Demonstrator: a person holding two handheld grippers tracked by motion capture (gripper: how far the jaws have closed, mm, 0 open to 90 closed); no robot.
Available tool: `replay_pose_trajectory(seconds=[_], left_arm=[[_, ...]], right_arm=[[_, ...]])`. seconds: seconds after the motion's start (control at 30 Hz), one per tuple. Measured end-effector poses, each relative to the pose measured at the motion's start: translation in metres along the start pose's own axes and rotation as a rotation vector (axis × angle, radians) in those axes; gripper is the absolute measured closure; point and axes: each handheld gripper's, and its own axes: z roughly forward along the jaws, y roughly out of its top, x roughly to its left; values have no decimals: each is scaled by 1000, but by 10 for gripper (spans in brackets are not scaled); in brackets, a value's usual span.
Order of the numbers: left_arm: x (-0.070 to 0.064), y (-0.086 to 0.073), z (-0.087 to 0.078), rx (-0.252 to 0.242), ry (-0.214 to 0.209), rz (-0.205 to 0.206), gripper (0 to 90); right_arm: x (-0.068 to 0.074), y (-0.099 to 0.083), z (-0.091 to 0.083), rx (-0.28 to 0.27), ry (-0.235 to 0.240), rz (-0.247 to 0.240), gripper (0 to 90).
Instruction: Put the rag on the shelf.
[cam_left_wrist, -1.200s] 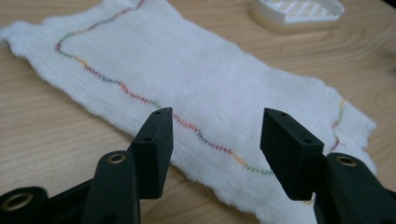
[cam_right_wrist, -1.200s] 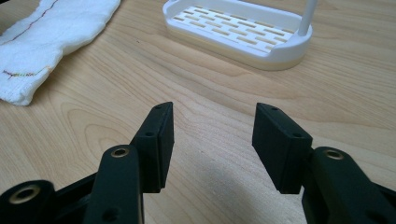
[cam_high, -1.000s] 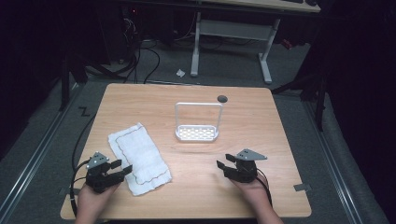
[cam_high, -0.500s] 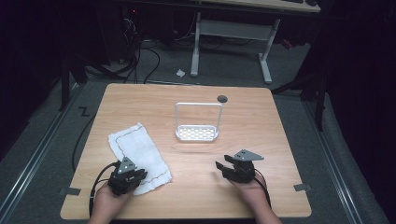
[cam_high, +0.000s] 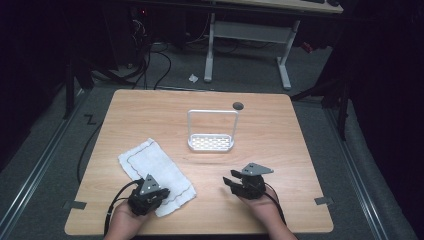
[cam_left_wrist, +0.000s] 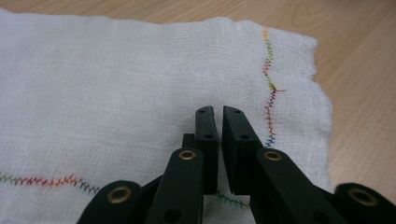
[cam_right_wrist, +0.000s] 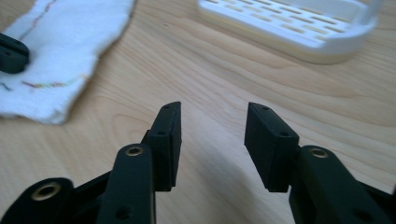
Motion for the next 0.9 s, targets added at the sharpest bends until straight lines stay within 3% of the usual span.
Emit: replay_pose_trajectory(seconds=[0.13, 0.33, 0.53, 0.57, 0.73, 0.83, 0.9], left_arm=[[-15, 4, 5, 2, -26, 41, 847], [-27, 6, 9, -10, -65, 67, 848], [-28, 6, 10, -14, -77, 75, 847], [-27, 6, 10, -15, -79, 73, 846], [-29, 5, 9, -13, -100, 84, 844], [-33, 4, 9, -11, -165, 89, 839], [-34, 4, 9, -8, -180, 89, 837]], right_arm=[[24, 11, 16, 4, 74, -50, 698], [52, 36, 40, 19, 155, -120, 774], [66, 47, 62, 69, 166, -153, 874], [67, 43, 69, 107, 154, -173, 897], [65, 31, 64, 127, 167, -159, 900], [67, 23, 53, 129, 167, -160, 900], [67, 15, 43, 124, 173, -158, 900]])
